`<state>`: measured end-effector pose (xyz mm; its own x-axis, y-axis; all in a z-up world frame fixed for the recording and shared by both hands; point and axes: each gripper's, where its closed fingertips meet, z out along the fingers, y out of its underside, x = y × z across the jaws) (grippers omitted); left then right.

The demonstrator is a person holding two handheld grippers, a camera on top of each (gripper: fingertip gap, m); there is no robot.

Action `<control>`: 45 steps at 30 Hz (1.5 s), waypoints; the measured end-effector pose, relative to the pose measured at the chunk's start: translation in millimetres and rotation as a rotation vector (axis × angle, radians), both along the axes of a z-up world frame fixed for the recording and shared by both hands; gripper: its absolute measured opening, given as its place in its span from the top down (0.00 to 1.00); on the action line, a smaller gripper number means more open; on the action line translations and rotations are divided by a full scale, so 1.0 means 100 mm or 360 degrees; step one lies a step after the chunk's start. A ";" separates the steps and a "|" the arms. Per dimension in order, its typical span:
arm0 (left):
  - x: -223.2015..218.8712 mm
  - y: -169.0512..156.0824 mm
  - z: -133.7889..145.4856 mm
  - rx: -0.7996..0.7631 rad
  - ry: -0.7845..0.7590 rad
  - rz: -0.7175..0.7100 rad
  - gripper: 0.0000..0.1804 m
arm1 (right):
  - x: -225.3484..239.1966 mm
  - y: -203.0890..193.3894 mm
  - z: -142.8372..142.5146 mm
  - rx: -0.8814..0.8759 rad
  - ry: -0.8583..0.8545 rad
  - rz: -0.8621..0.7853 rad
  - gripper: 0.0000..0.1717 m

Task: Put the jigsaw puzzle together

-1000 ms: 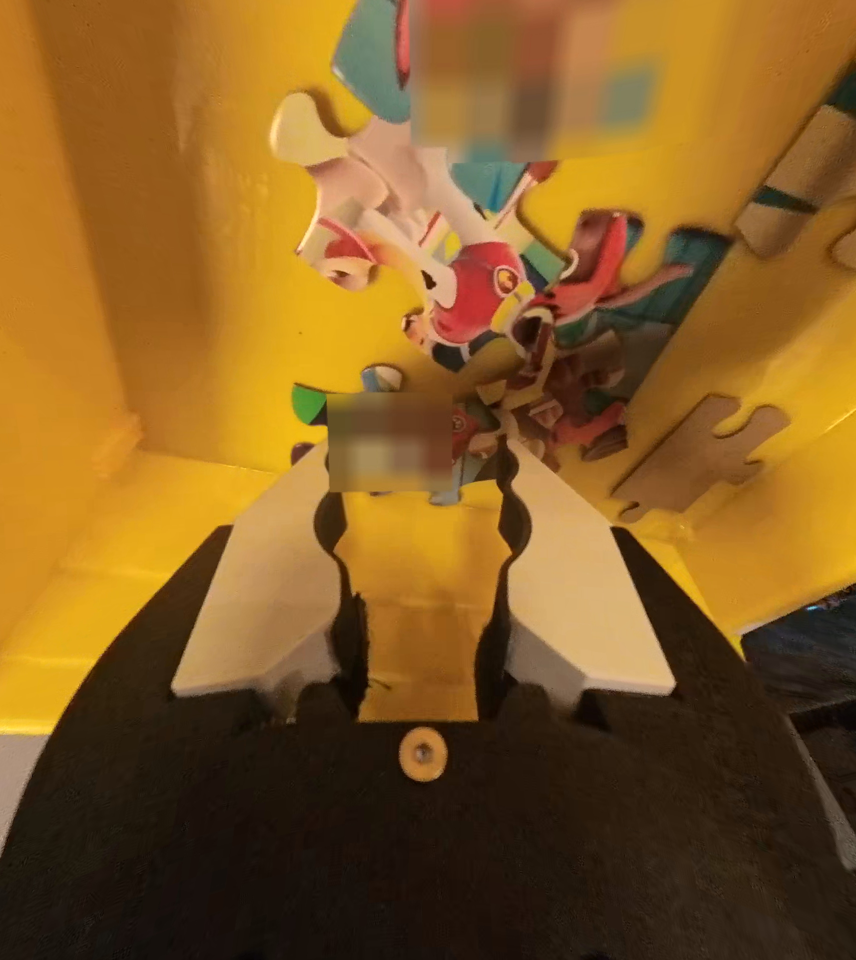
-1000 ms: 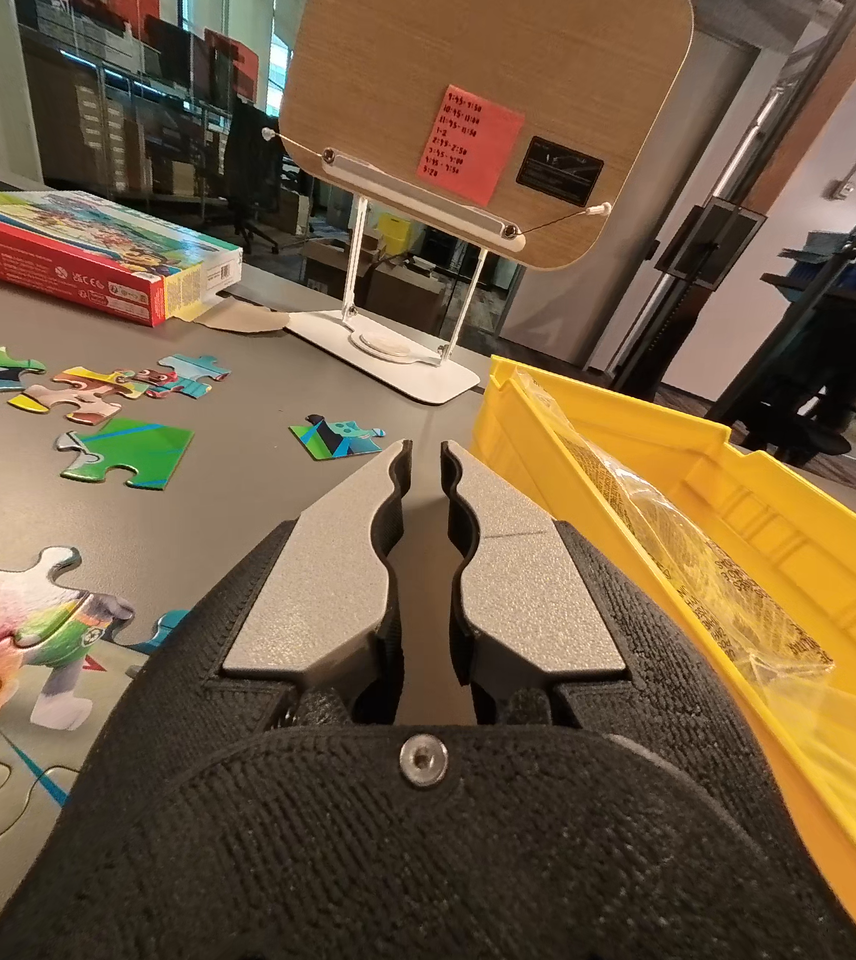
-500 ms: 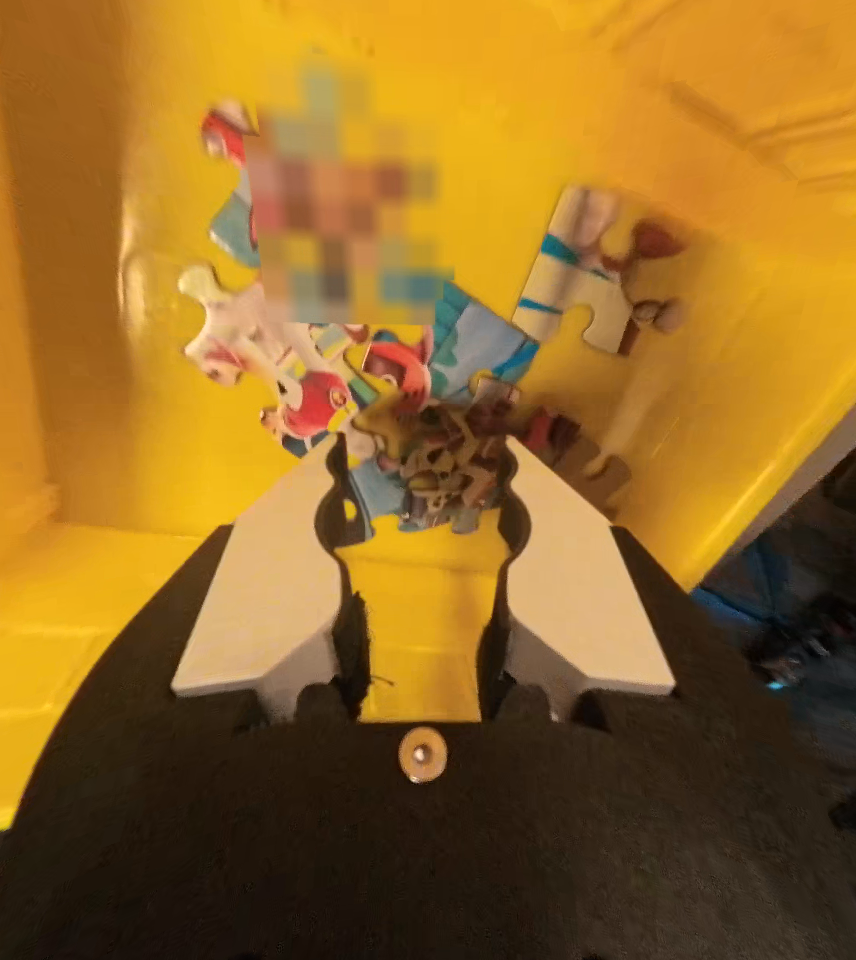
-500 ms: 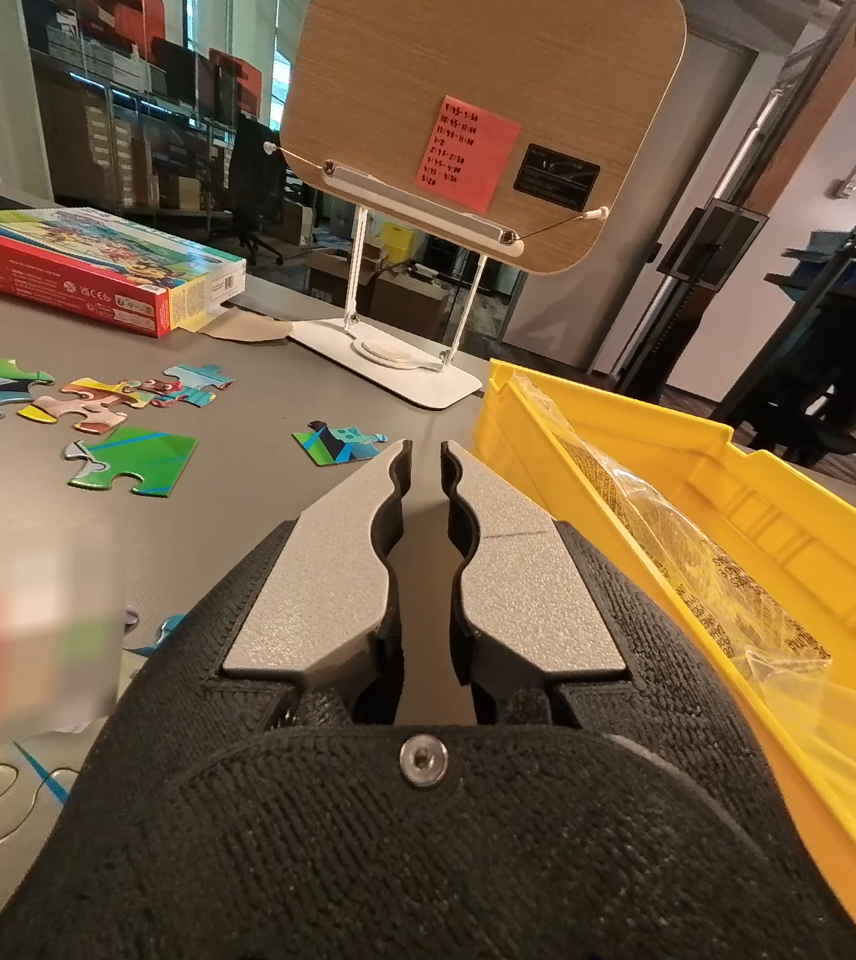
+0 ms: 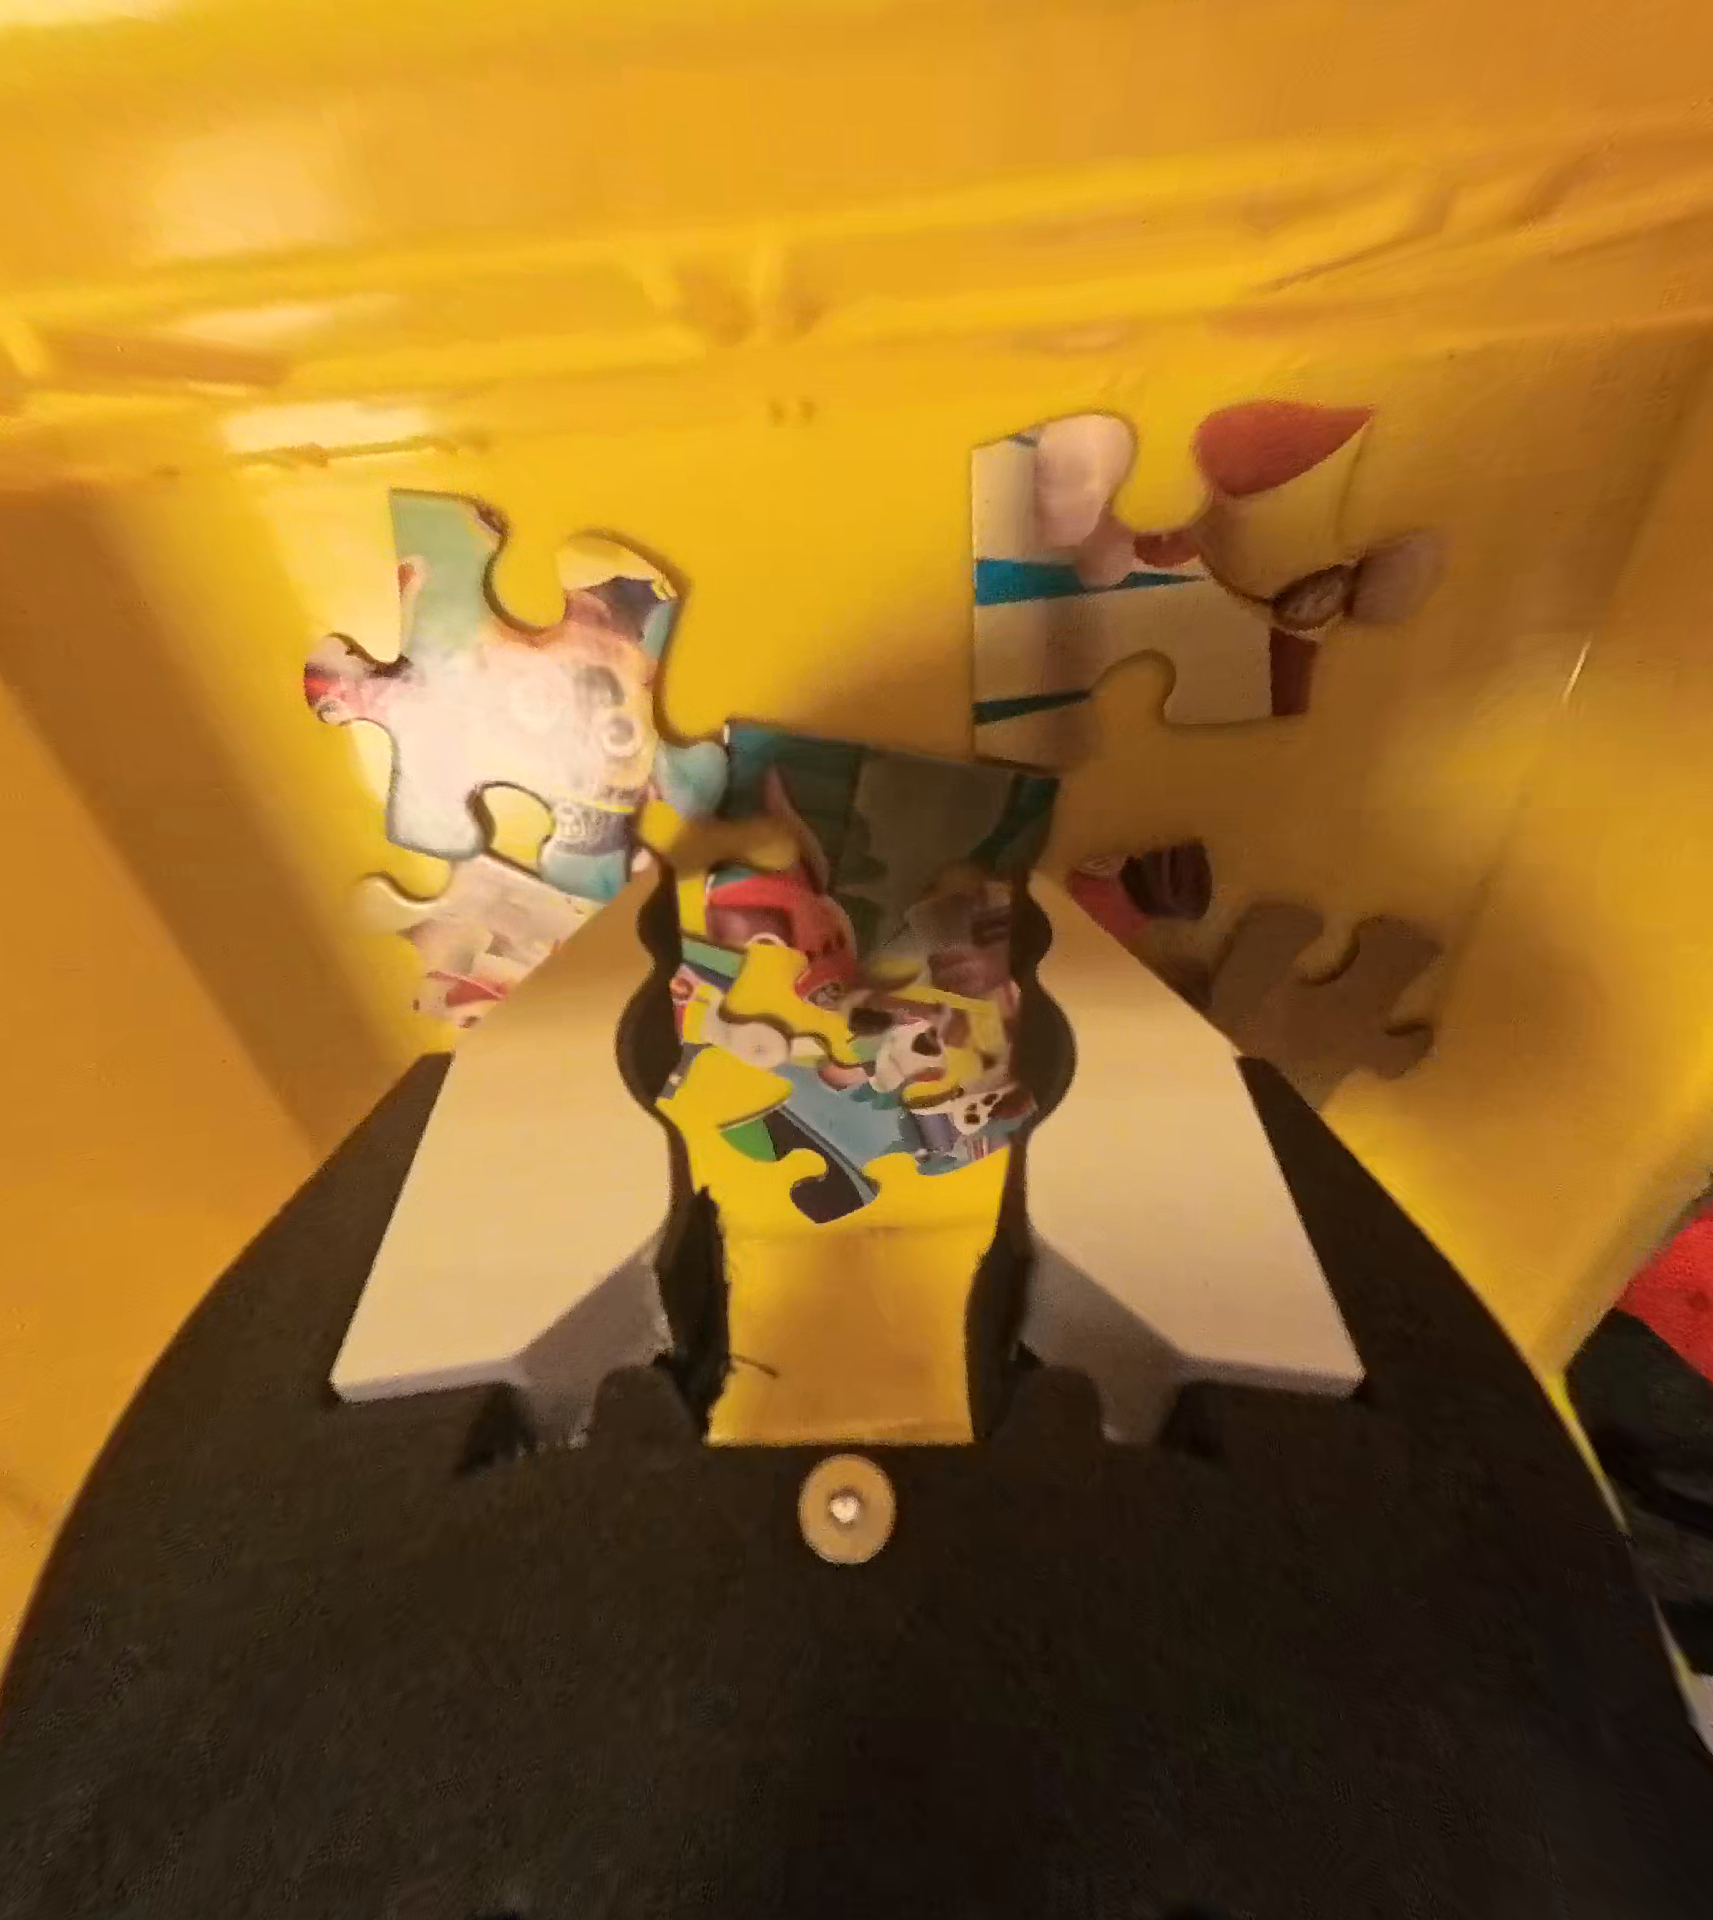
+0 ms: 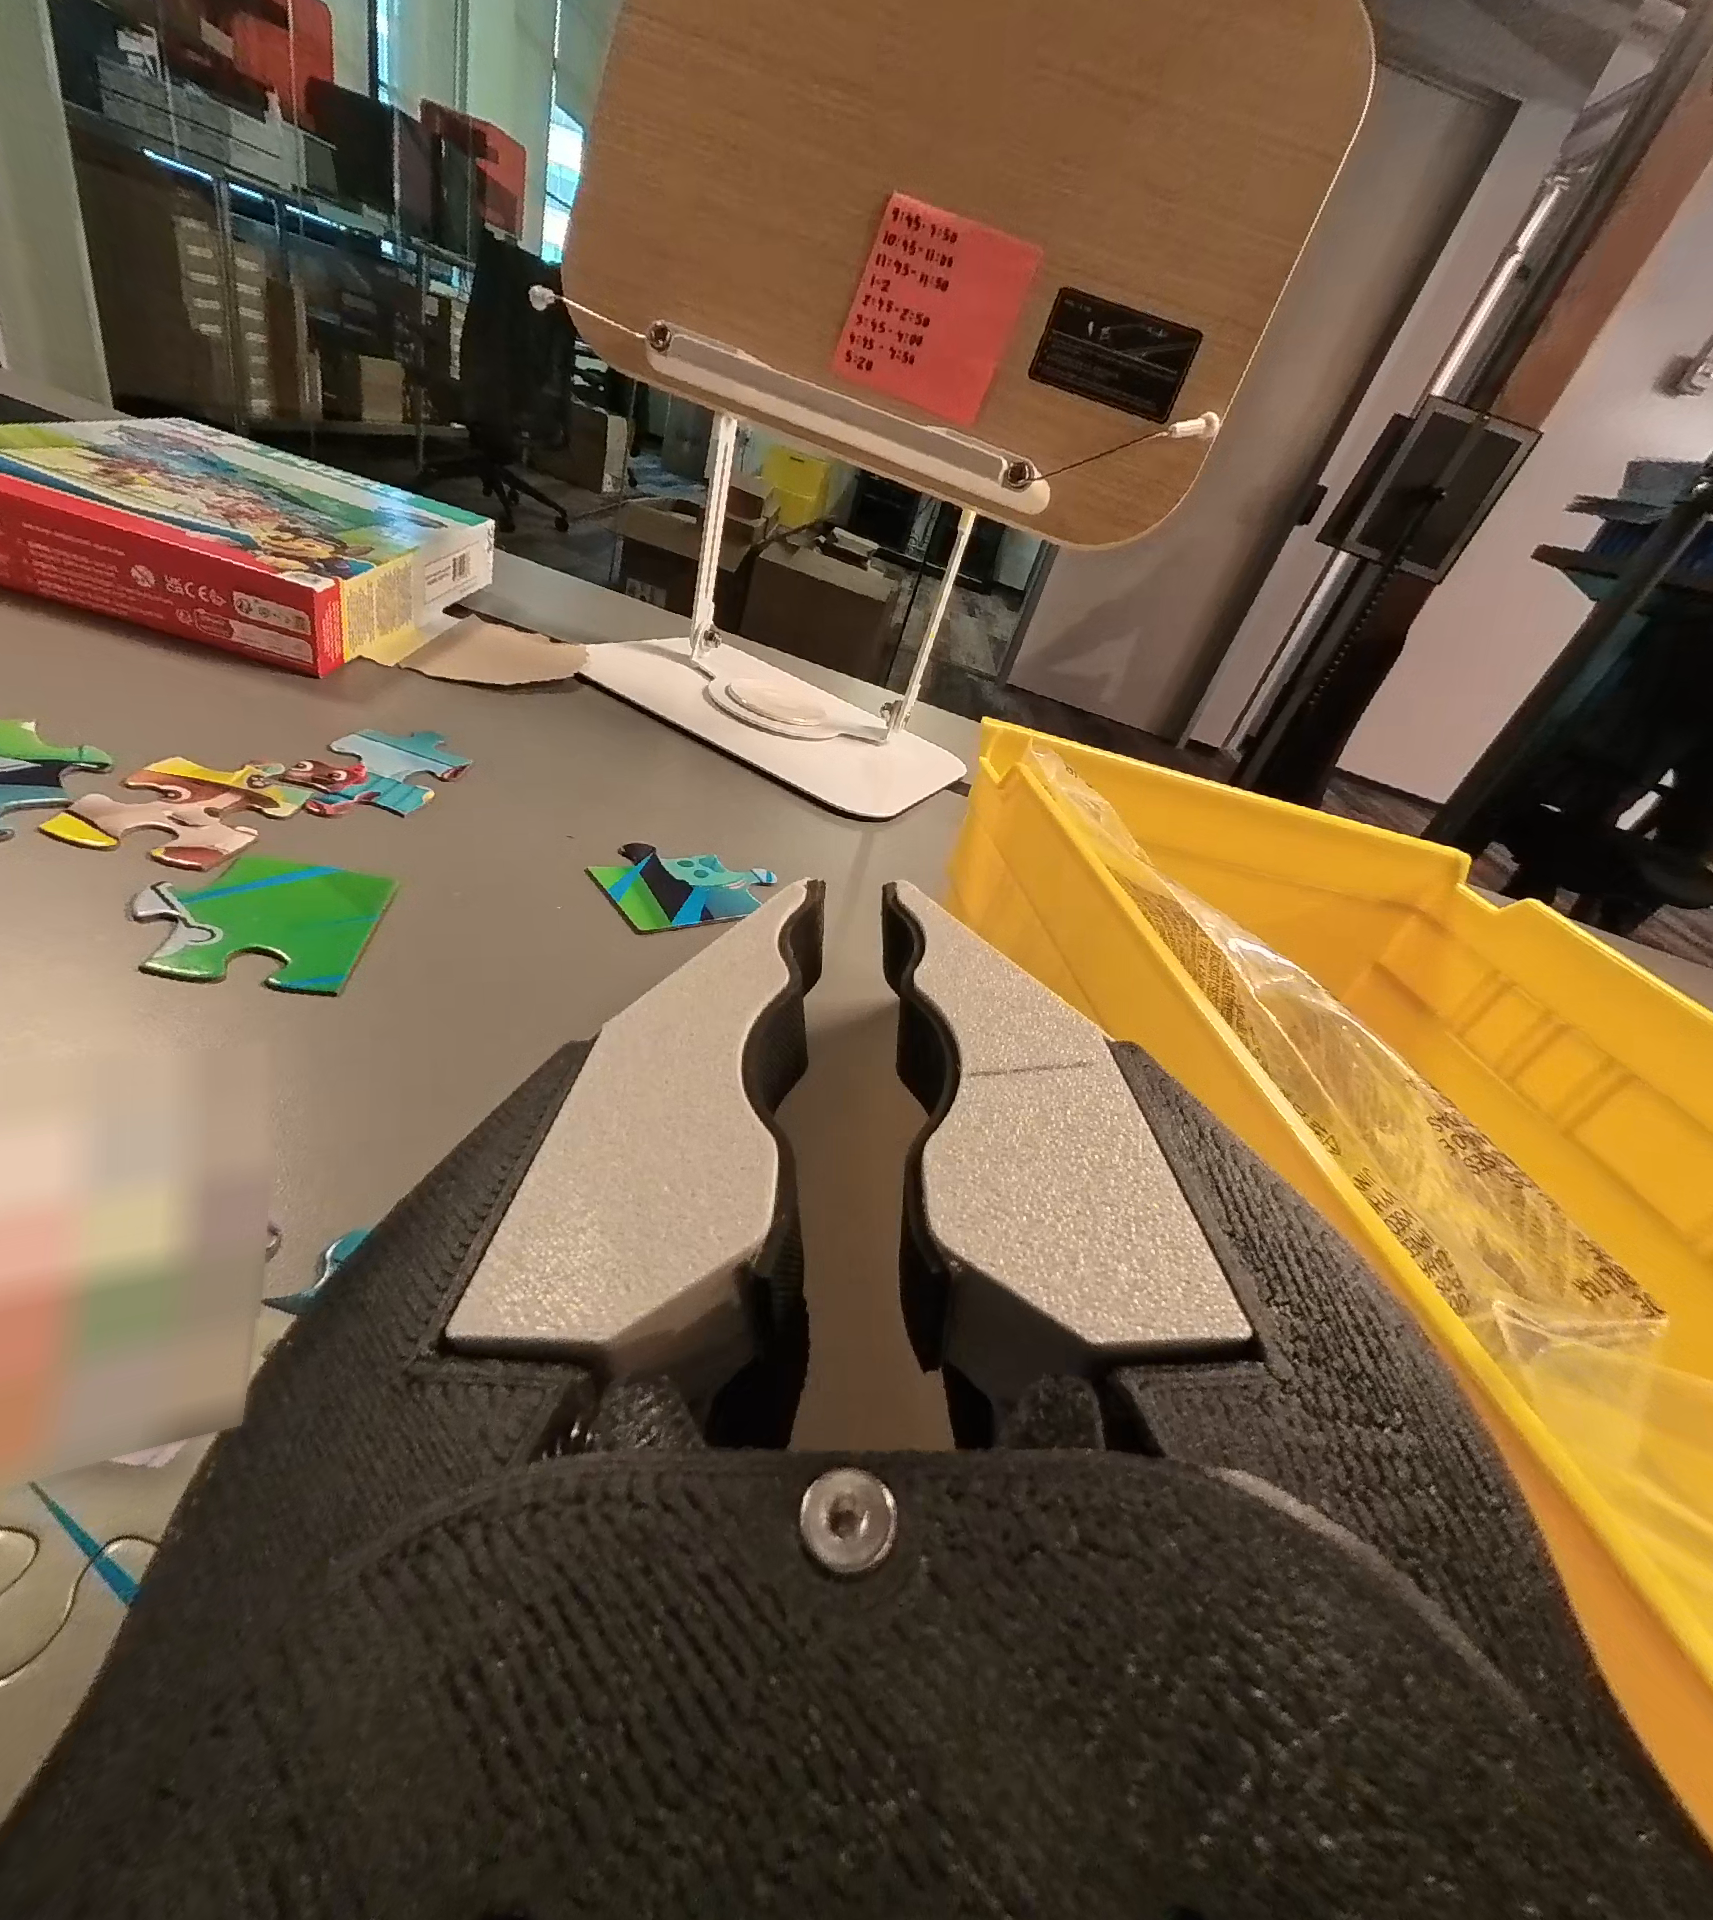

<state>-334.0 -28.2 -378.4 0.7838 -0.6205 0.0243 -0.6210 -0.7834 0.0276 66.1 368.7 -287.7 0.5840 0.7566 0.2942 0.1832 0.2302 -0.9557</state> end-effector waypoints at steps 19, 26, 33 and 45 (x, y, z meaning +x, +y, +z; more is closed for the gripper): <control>0.04 0.01 0.02 0.0092 0.0063 -0.0064 0.68 | -0.01 0.00 0.00 -0.0002 -0.0005 0.0007 0.95; -0.04 0.06 0.20 0.0361 0.0070 0.0068 0.82 | 0.00 0.00 0.00 -0.0012 0.0011 0.0011 0.95; -0.17 0.24 0.19 0.0492 0.0068 0.0539 0.69 | 0.00 -0.01 0.00 -0.0008 0.0008 0.0019 0.95; -0.28 0.59 -0.02 0.0431 -0.0207 0.0569 0.54 | -0.01 -0.01 0.00 -0.0006 0.0002 0.0023 0.95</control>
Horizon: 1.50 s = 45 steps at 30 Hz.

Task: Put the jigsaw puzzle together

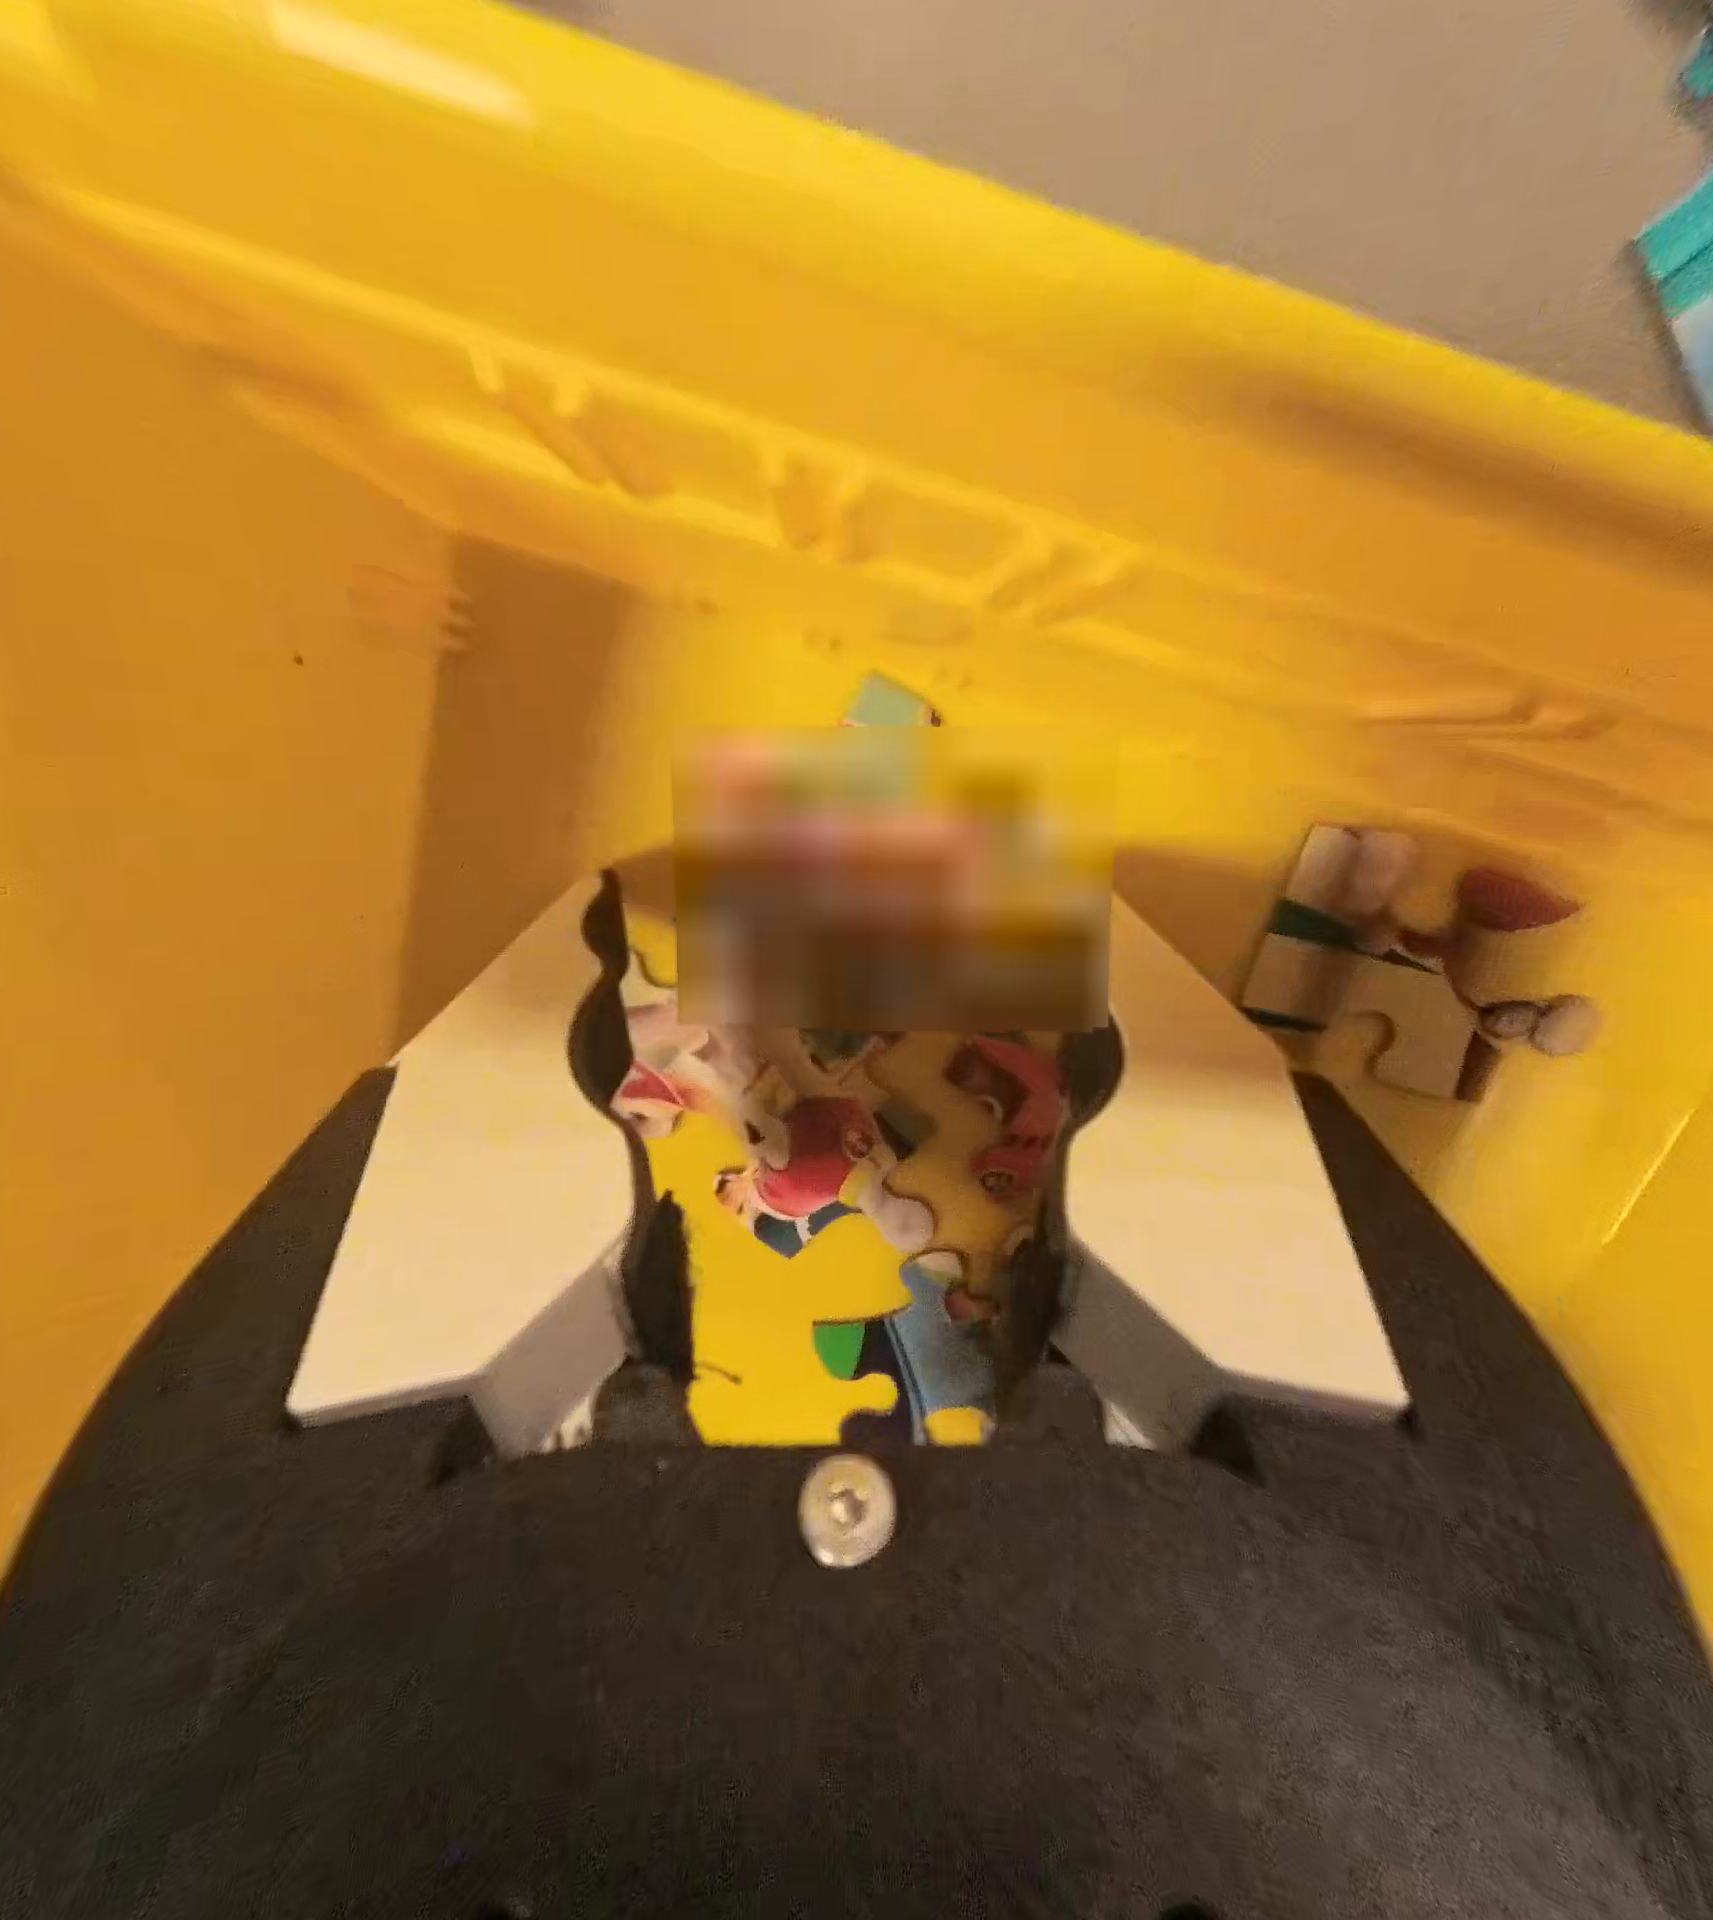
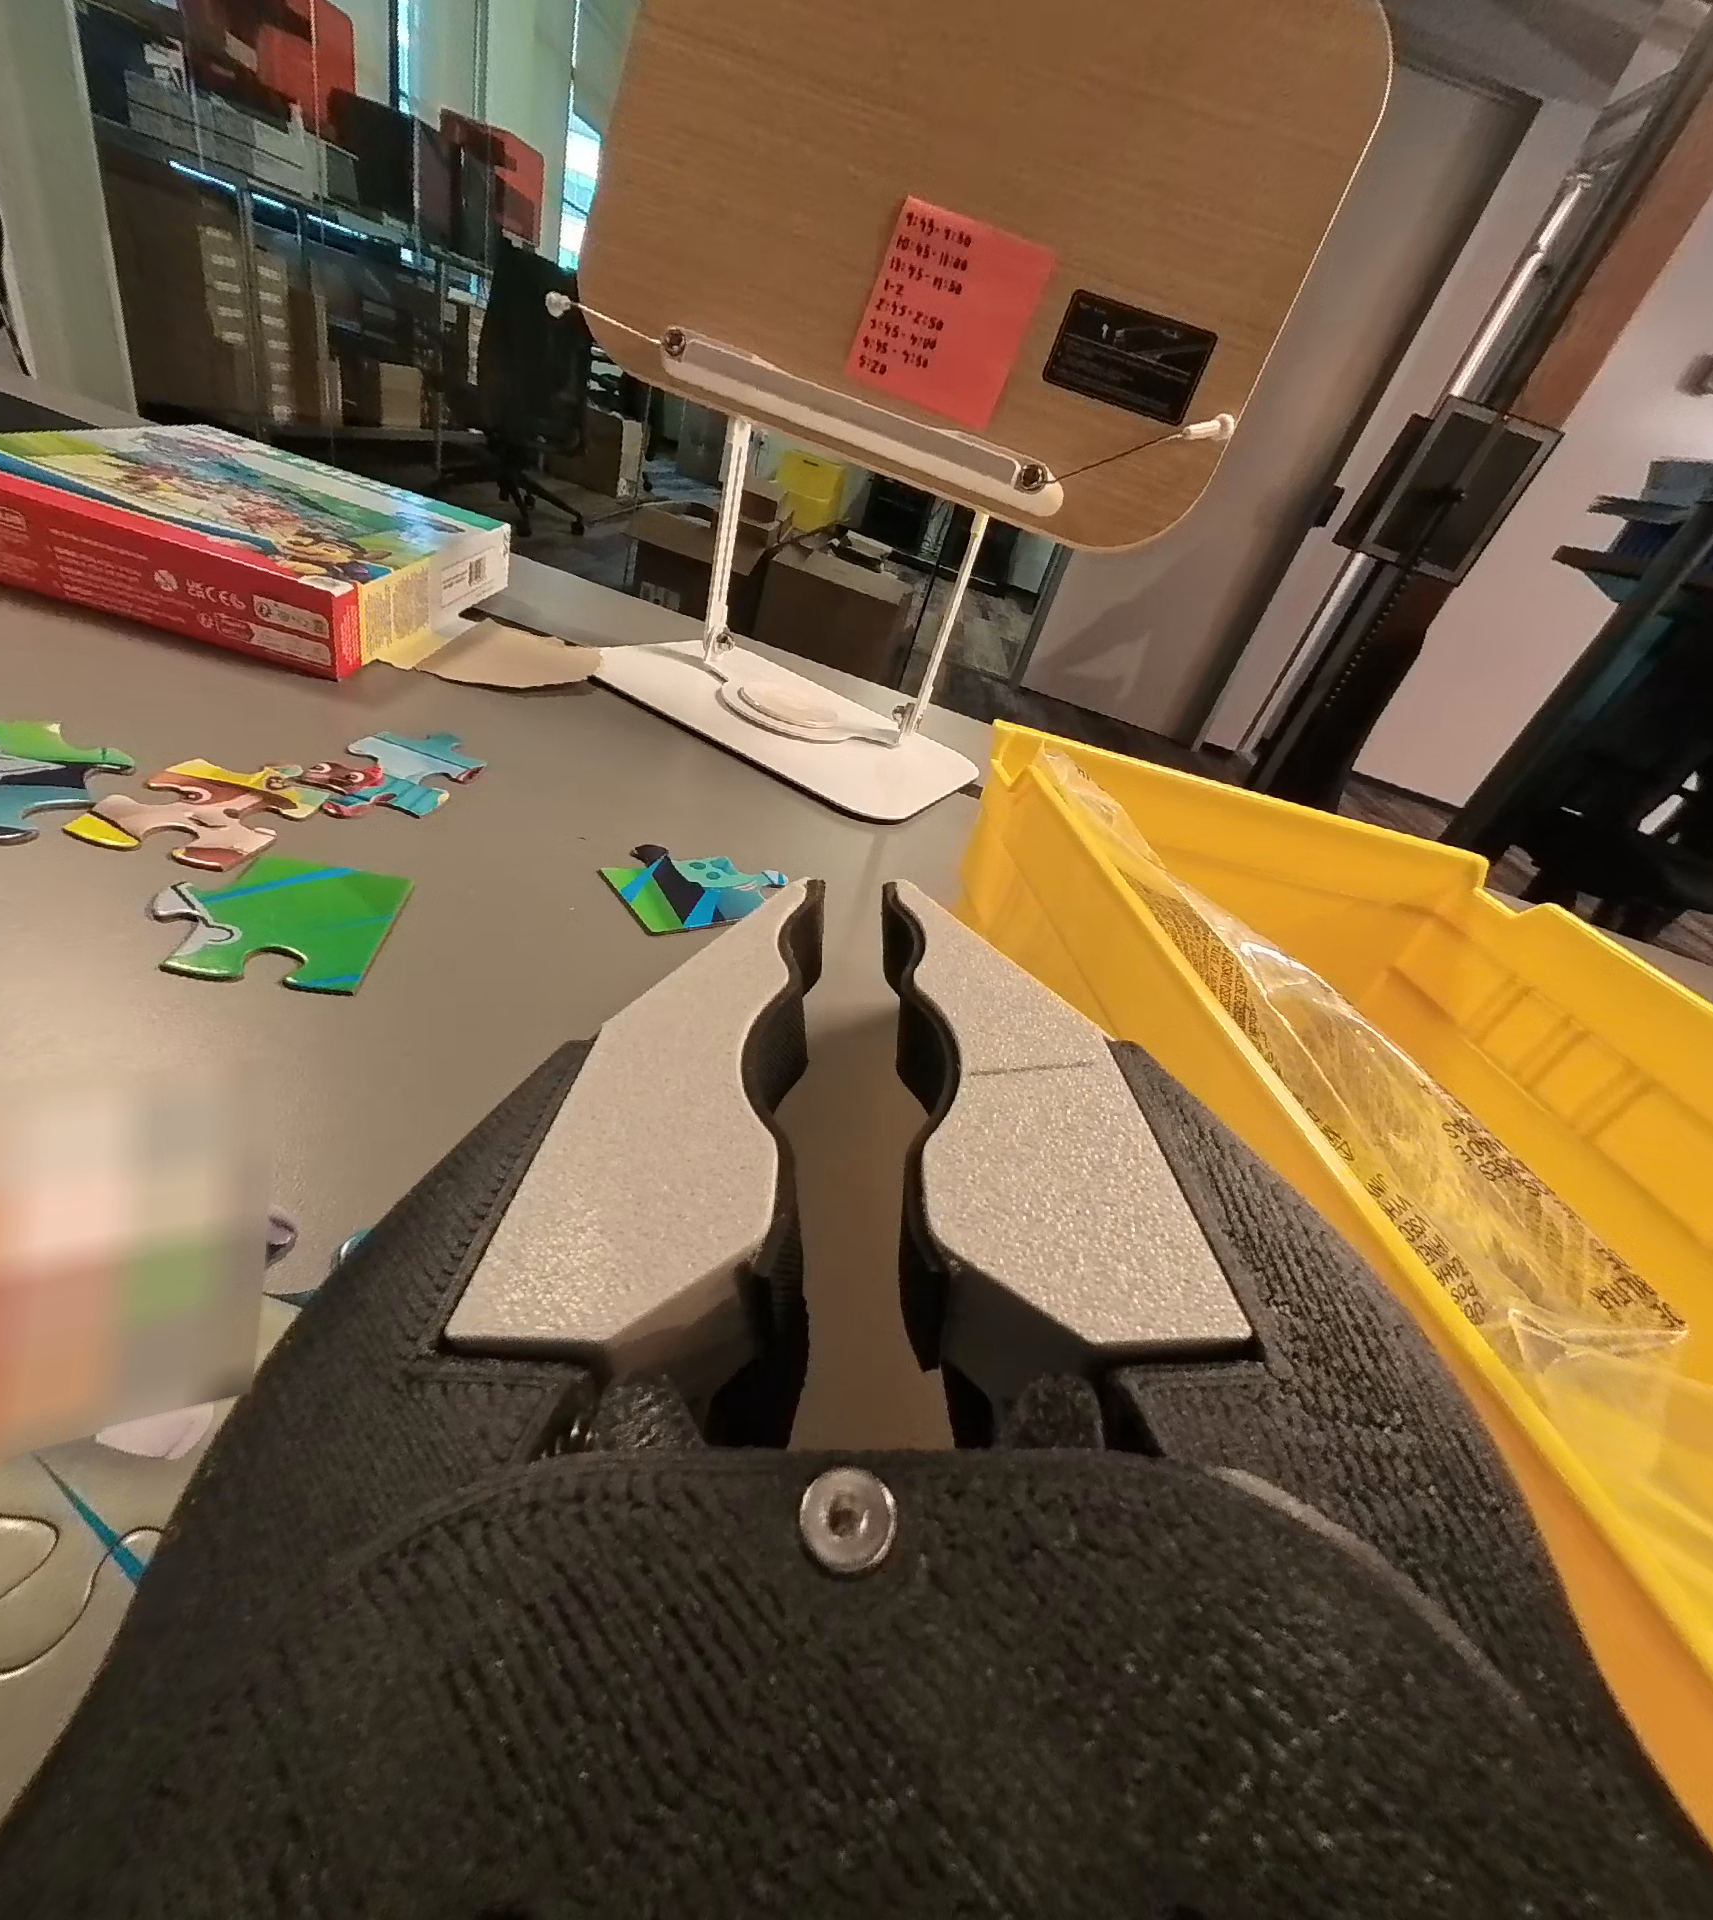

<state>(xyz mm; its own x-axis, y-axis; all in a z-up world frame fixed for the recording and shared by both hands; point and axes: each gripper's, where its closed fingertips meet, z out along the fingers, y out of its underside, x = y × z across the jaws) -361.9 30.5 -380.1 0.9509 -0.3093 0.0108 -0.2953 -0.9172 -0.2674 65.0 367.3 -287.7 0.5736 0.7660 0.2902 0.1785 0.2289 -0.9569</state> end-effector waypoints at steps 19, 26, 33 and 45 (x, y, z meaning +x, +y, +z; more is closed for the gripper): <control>-0.11 -0.26 0.51 0.0230 0.0440 0.0098 0.75 | 0.02 -0.01 0.03 -0.0021 0.0054 0.0021 0.95; 0.49 -0.14 1.39 0.0661 0.0370 0.0074 0.75 | 0.03 -0.02 0.05 -0.0038 0.0097 0.0044 0.95; 1.28 0.42 1.49 0.0662 0.0277 -0.0322 0.75 | -0.04 -0.10 0.05 -0.0028 0.0086 0.0125 0.95; 1.31 1.10 0.31 -0.0148 0.0258 -0.0729 0.75 | -0.16 -0.25 0.05 -0.0018 0.0067 0.0297 0.95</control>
